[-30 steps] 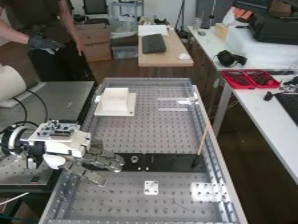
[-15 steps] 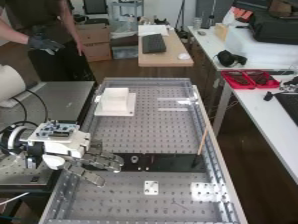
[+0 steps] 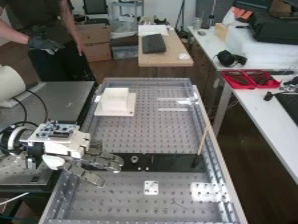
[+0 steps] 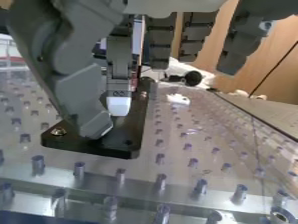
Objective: Grab the smaller nut and place it in the white container
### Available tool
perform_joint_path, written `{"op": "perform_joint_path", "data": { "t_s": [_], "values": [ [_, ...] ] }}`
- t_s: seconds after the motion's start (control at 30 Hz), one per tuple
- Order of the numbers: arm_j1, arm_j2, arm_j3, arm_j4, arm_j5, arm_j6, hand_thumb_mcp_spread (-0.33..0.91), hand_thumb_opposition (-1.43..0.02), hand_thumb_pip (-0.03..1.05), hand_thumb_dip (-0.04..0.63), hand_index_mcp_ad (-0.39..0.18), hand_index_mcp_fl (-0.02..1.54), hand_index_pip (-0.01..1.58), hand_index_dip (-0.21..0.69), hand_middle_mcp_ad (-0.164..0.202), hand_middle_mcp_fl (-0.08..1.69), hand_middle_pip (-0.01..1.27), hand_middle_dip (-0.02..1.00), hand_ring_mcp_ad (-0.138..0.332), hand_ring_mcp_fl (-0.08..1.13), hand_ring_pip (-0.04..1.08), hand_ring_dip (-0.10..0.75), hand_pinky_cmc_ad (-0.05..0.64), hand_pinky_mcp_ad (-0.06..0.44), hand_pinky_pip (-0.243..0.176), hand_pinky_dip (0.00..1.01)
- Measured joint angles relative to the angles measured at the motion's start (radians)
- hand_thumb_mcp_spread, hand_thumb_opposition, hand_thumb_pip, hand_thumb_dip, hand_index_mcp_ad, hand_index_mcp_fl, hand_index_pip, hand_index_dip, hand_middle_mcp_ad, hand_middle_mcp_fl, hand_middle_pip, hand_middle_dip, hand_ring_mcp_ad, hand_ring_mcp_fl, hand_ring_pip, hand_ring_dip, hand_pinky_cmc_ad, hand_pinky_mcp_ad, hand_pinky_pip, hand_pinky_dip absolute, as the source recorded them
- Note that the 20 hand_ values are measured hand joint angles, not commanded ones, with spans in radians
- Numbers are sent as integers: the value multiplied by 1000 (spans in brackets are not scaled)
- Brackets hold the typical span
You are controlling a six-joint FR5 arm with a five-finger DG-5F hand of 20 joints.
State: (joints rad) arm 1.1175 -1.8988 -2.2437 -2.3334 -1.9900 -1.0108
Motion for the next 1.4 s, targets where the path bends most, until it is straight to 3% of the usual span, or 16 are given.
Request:
{"op": "perform_joint_path", "data": {
  "t_s": [0.3,1.4],
  "values": [
    [3,-2,4,-6,-1,3,405,-846,745,223,-136,120,1552,257,75,58,122,218,98,0,89,99,312,278,-10,180],
    [10,15,24,-34,-15,-12,401,-850,742,220,-120,185,1546,234,75,58,122,218,98,0,93,99,312,278,-10,180]
  ]
}}
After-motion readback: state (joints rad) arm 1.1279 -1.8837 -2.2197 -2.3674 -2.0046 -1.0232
